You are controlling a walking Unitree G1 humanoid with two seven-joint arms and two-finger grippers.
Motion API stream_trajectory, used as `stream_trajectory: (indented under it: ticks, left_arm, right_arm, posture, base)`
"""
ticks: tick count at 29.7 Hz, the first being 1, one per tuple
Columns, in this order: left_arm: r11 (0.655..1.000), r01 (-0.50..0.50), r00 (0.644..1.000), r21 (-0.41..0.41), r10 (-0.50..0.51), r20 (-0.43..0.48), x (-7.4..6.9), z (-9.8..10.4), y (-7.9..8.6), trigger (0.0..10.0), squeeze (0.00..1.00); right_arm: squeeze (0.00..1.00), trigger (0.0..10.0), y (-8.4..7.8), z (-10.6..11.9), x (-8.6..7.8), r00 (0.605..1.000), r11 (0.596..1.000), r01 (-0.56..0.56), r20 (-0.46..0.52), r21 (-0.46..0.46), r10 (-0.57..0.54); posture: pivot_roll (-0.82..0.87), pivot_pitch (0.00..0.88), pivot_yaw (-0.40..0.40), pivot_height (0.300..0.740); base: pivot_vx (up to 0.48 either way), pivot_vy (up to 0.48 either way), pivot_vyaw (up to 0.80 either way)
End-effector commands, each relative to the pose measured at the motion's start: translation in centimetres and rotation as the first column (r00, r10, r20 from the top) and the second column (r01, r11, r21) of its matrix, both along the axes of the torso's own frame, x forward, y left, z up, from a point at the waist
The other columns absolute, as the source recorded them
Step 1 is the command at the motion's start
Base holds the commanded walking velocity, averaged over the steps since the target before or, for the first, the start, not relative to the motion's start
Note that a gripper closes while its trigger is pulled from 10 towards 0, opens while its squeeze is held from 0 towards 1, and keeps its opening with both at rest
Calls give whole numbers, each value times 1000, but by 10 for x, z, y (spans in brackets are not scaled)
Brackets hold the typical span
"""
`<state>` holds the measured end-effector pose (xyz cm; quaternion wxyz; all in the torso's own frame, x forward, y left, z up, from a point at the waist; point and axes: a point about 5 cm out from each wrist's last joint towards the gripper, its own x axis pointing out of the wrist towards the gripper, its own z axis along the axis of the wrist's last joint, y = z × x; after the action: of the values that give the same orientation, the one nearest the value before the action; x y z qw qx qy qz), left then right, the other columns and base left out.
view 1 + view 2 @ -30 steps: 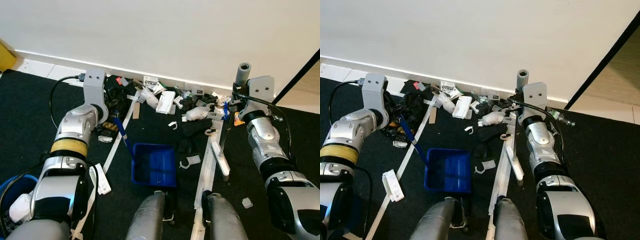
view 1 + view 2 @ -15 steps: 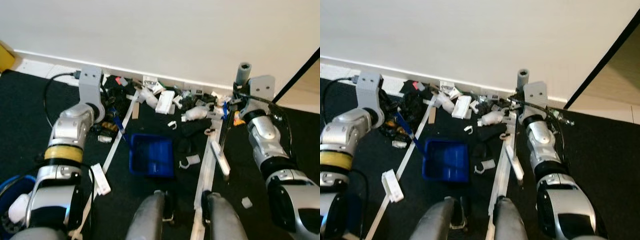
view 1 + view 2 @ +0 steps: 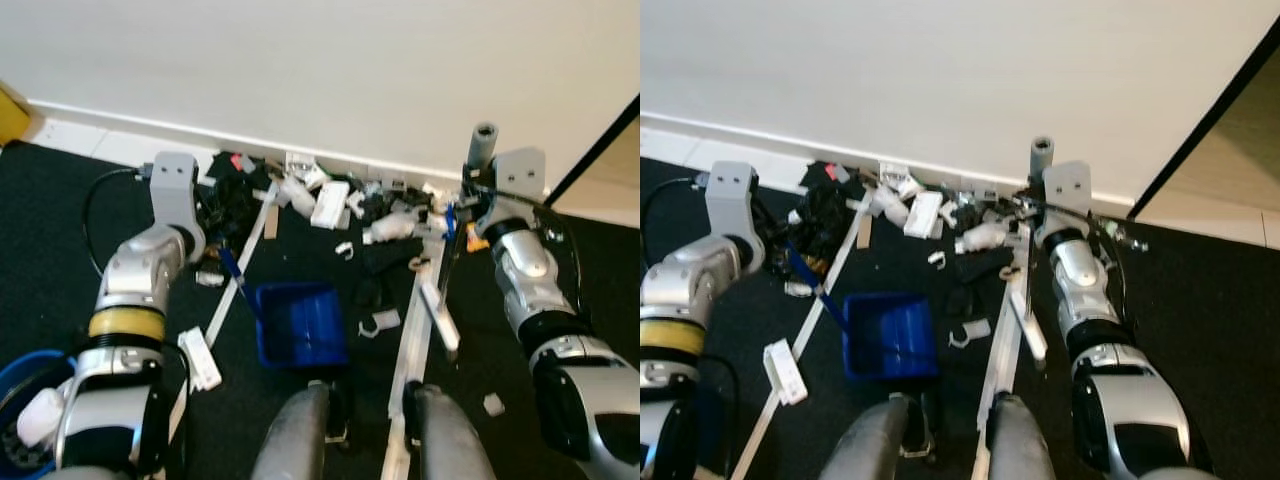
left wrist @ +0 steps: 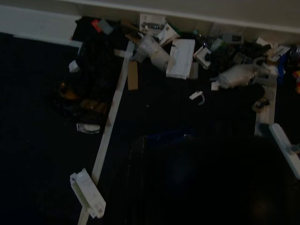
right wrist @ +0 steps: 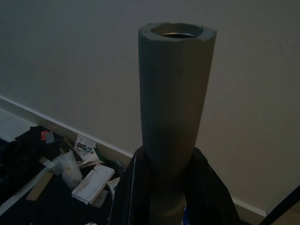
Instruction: Sweep floor
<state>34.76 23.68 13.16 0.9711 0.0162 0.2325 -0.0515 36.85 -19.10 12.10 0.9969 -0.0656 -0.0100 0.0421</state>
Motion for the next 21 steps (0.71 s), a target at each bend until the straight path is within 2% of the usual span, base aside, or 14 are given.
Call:
stream_trajectory:
  ticks: [1, 5, 12, 21]
  left_arm:
    - [999, 1, 1000, -45, 1, 30, 4, 4, -4, 10000, 0]
    - [998, -6, 998, -55, 9, 58, 8, 9, -4, 10000, 0]
    - [999, 38, 992, -20, -36, 122, 12, 17, -11, 10000, 0]
    - [998, 51, 994, 24, -53, 97, 8, 7, -11, 10000, 0]
  right_arm:
    - [0, 10000, 2, 1, 0, 1000, 1000, -12, 19, -6, 12]
    - [0, 10000, 1, 0, -1, 1000, 1000, -9, 18, -7, 10]
    - [0, 10000, 1, 0, -1, 1000, 1000, -9, 18, -4, 9]
    - [0, 10000, 2, -1, -1, 1000, 1000, -12, 17, -3, 12]
  posture:
    - [-44, 222, 79, 740]
    - [-47, 223, 80, 740]
    - [-46, 225, 81, 740]
    - [-47, 228, 81, 740]
  base:
    - [0, 0, 0]
    - [0, 0, 0]
    - [0, 0, 0]
    - [0, 0, 0]
